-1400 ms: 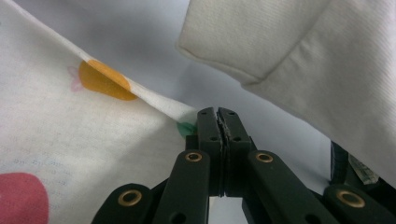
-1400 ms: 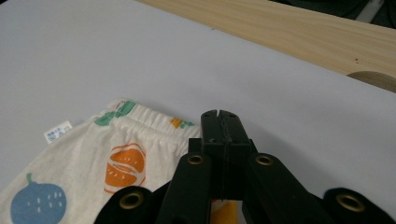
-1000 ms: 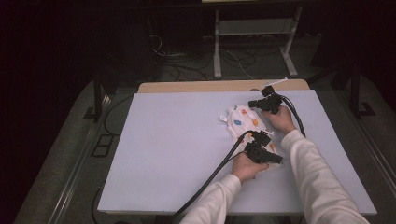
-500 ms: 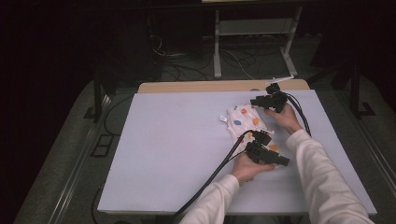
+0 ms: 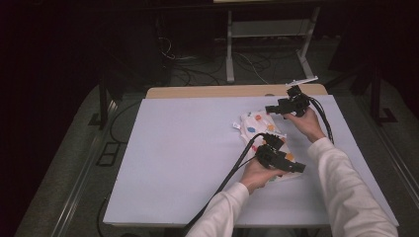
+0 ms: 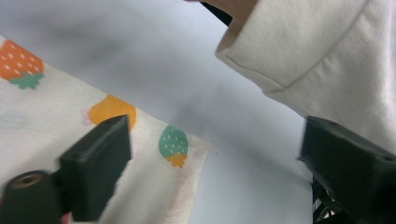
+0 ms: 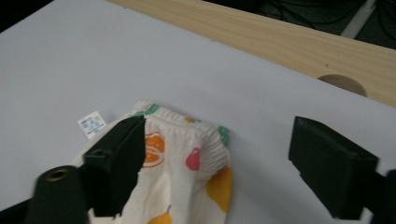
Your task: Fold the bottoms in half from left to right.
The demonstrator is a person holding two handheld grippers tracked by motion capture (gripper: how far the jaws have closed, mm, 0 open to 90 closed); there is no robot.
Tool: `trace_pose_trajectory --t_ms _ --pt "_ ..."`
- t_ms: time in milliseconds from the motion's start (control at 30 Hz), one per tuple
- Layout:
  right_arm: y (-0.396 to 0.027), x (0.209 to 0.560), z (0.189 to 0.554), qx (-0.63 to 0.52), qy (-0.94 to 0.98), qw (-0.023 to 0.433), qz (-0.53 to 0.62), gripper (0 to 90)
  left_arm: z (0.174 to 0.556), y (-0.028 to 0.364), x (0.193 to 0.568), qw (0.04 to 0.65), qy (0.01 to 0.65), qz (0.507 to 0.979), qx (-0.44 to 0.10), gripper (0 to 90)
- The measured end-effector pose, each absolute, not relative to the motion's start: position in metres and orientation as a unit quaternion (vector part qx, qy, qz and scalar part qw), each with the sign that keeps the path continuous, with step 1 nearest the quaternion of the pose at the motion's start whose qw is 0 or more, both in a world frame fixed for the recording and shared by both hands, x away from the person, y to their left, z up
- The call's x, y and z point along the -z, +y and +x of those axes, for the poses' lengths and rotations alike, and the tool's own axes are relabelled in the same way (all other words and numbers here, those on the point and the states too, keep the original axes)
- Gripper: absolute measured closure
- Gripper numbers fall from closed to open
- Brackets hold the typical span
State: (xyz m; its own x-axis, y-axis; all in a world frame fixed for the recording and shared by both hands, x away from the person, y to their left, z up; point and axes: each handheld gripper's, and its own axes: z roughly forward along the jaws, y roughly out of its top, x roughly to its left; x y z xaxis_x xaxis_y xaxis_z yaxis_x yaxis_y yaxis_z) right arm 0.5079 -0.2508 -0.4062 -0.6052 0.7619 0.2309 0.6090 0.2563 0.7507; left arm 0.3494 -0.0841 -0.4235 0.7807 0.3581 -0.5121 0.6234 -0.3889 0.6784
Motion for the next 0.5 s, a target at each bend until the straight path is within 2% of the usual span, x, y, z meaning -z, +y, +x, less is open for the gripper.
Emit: trace_pose_trajectory --t_ms 100,267,500 --pt "-0.252 0.404 0.506 -0.433 0.786 0.081 0.434 13.4 0.351 -0.081 0.421 0.467 0.302 0.820 0.138 0.0" --pt "-0.254 0.403 0.503 -0.440 0.778 0.069 0.442 0.5 0.355 -0.071 0.416 0.472 0.303 0.818 0.125 0.0" --pt "-0.256 0.401 0.499 -0.440 0.780 0.058 0.442 0.0 0.361 -0.053 0.408 0.477 0.313 0.816 0.092 0.0"
